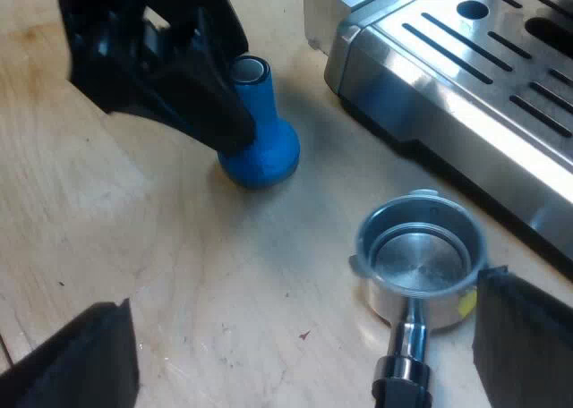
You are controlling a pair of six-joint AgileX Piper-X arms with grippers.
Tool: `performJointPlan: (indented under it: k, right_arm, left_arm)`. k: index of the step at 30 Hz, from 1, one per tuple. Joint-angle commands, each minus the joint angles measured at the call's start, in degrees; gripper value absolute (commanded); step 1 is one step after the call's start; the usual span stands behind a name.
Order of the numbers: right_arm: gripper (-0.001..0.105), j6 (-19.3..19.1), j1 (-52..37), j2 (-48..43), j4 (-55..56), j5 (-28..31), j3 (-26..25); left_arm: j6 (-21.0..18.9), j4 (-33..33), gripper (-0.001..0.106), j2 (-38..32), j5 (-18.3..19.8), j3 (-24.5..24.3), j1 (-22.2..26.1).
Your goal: Grind coffee beans and then tamp
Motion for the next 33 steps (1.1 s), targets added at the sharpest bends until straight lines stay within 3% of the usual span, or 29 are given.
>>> performJointPlan:
  k: [1, 20, 23, 29, 33]
  right_arm:
    - [0.077, -0.58, 0.01, -0.03, -0.74, 0.07, -0.13]
    - [0.077, -0.56, 0.01, -0.03, -0.74, 0.07, -0.13]
    - [0.077, -0.56, 0.01, -0.03, -0.64, 0.07, -0.13]
    - [0.077, -0.56, 0.01, -0.03, -0.66, 0.07, -0.13]
    - [0.077, -0.56, 0.01, -0.03, -0.77, 0.07, -0.13]
  left_arm:
    - [-0.04, -2.21, 0.071, 4.94, -0.3, -0.15, -0.05]
    - [1.59, -4.94, 0.064, 7.41, -0.3, -0.15, -0.05]
    - [1.56, -4.87, 0.048, 7.41, -0.3, -0.15, -0.05]
    - [1.56, -2.26, 0.002, 7.41, 0.87, -0.86, -0.05]
    - [1.82, -0.36, 0.0, 7.41, 1.51, -2.15, -0.05]
